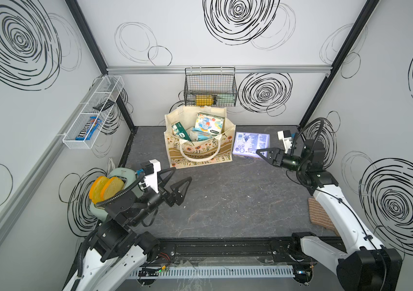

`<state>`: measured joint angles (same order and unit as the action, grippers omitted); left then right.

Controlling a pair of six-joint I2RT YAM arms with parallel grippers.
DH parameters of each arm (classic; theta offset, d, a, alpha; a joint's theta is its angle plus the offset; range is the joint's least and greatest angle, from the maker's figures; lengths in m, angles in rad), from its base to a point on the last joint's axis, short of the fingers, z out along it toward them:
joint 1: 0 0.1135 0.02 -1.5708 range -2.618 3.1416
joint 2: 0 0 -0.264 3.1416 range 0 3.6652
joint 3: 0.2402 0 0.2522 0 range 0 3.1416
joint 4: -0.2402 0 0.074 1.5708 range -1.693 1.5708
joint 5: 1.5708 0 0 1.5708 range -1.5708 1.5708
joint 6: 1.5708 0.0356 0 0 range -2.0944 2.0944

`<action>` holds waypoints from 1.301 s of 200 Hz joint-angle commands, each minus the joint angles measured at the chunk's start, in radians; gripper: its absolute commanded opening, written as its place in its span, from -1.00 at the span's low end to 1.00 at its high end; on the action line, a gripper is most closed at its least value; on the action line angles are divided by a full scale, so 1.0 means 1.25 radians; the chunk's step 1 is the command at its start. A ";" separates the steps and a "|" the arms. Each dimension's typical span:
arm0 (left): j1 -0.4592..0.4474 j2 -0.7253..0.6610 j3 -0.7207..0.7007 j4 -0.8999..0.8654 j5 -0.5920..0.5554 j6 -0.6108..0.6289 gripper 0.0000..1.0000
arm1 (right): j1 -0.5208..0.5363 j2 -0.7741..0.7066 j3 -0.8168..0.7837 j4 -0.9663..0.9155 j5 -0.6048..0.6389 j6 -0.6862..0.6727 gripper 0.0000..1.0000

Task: Put tissues into the canvas bag
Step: Place the pack of facial tissues in the canvas bag.

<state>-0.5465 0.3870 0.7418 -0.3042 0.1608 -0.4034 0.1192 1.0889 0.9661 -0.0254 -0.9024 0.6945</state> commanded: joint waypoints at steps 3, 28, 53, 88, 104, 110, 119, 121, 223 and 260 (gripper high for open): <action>0.006 -0.050 -0.041 -0.077 -0.019 0.013 0.91 | 0.059 0.051 0.108 0.041 0.048 0.041 0.16; 0.006 -0.099 -0.065 -0.066 -0.020 0.008 0.91 | 0.130 0.139 0.226 0.053 0.098 0.040 0.17; 0.006 -0.138 -0.086 -0.039 -0.025 -0.003 0.92 | 0.195 0.258 0.345 0.059 0.144 0.015 0.17; 0.004 -0.146 -0.089 -0.033 -0.016 0.000 0.91 | 0.255 0.422 0.512 0.044 0.186 -0.006 0.18; 0.005 -0.151 -0.093 -0.028 -0.018 -0.002 0.91 | 0.274 0.486 0.586 0.035 0.191 -0.007 0.20; 0.004 -0.152 -0.094 -0.026 -0.017 -0.004 0.92 | 0.279 0.513 0.612 0.029 0.194 -0.007 0.21; 0.005 -0.153 -0.096 -0.023 -0.013 -0.007 0.92 | 0.288 0.551 0.657 0.023 0.197 -0.011 0.22; 0.004 -0.152 -0.097 -0.023 -0.012 -0.007 0.92 | 0.288 0.560 0.669 0.020 0.198 -0.011 0.22; -0.014 -0.148 -0.103 -0.019 0.000 -0.015 0.91 | 0.361 0.901 1.125 -0.187 0.337 -0.116 0.29; -0.019 -0.143 -0.103 -0.020 0.001 -0.015 0.91 | 0.369 0.949 1.166 -0.168 0.328 -0.089 0.22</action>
<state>-0.5629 0.2070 0.6167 -0.3859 0.1555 -0.4156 0.5770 2.2566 2.3756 -0.2581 -0.4980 0.5655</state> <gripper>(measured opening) 0.958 0.619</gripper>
